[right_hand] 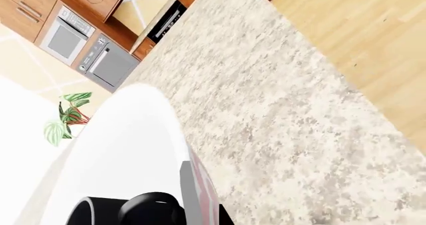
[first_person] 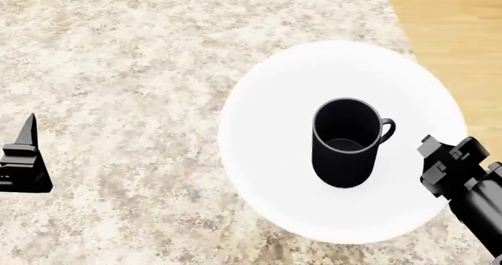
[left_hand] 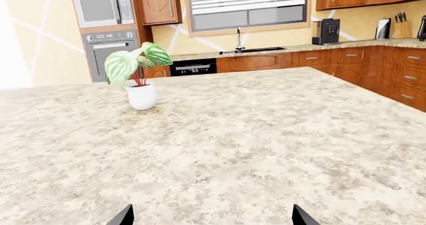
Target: Place the cup inside the bowl on the dining table and move the bowl to any counter.
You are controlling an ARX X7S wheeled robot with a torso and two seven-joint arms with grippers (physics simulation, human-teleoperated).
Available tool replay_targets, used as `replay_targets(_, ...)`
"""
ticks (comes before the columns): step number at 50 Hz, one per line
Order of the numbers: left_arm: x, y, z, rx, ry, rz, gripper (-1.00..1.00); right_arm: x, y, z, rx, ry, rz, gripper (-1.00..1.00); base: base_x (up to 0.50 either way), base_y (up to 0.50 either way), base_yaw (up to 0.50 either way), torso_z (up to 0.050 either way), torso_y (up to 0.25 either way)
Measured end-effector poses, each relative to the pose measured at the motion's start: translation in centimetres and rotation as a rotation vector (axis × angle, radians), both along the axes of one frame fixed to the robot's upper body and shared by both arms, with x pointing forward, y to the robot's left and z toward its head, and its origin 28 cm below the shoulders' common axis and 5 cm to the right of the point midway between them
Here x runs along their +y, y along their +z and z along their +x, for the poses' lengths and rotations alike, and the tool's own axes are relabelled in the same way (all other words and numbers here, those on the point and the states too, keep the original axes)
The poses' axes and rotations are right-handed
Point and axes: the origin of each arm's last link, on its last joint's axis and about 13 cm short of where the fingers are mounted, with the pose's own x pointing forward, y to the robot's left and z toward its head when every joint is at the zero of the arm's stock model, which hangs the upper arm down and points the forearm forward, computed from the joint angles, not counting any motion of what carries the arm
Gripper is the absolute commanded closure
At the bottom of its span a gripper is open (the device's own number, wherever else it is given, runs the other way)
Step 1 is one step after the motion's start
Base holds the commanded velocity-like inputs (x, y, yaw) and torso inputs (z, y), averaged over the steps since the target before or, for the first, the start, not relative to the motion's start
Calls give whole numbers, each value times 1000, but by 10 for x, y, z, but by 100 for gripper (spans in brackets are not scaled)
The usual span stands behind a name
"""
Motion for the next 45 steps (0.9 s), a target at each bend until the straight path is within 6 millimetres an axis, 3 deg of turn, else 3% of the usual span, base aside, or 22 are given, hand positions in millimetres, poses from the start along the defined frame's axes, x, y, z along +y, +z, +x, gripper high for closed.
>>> replay_targets(45, -2, -2, 0, 3, -2, -3, -100, -3, -1, -4, -5, -19, 17, 100, 0, -500, 0, 0, 0)
